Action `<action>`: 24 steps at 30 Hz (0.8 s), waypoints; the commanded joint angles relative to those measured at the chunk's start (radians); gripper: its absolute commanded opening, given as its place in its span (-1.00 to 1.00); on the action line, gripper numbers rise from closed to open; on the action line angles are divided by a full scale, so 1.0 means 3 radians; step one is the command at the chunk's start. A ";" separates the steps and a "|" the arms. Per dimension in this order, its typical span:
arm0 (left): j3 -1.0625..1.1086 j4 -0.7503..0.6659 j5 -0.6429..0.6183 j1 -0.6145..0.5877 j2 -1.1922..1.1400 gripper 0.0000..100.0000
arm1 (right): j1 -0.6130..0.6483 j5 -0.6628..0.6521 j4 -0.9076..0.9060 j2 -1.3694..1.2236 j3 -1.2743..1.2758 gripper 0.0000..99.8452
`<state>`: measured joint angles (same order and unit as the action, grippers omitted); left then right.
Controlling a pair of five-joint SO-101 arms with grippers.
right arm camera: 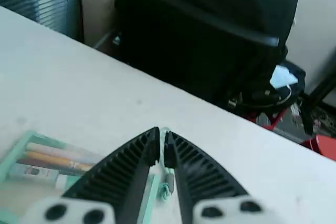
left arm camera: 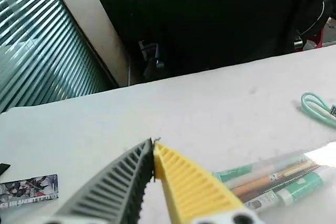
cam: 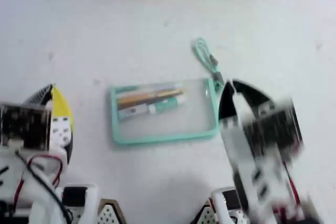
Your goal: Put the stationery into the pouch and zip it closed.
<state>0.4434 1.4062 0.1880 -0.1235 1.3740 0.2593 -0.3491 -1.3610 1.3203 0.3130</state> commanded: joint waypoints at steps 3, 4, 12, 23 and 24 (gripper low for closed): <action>-0.0102 0.0174 0.0041 0.0043 0.0637 -0.95 | 0.0171 -0.0031 -0.0171 0.0662 -0.0113 -0.97; -0.0102 0.0220 0.0061 0.0043 0.0775 -0.95 | 0.0171 -0.0031 -0.0212 0.0775 -0.0107 -0.97; -0.0020 0.0378 0.0066 0.0028 0.1552 -0.95 | 0.0166 0.0302 -0.0463 0.1660 0.0000 -0.97; 0.0588 0.0143 0.0066 0.0023 0.1516 -0.95 | 0.0161 0.0302 -0.0340 0.1624 0.0404 -0.97; 0.0634 0.0077 0.0066 0.0023 0.1516 -0.95 | 0.0161 0.0302 -0.0279 0.1619 0.0476 -0.97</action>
<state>0.6199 1.4906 0.1987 -0.1235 1.8328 0.3038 -0.2677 -1.4991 1.8021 0.4219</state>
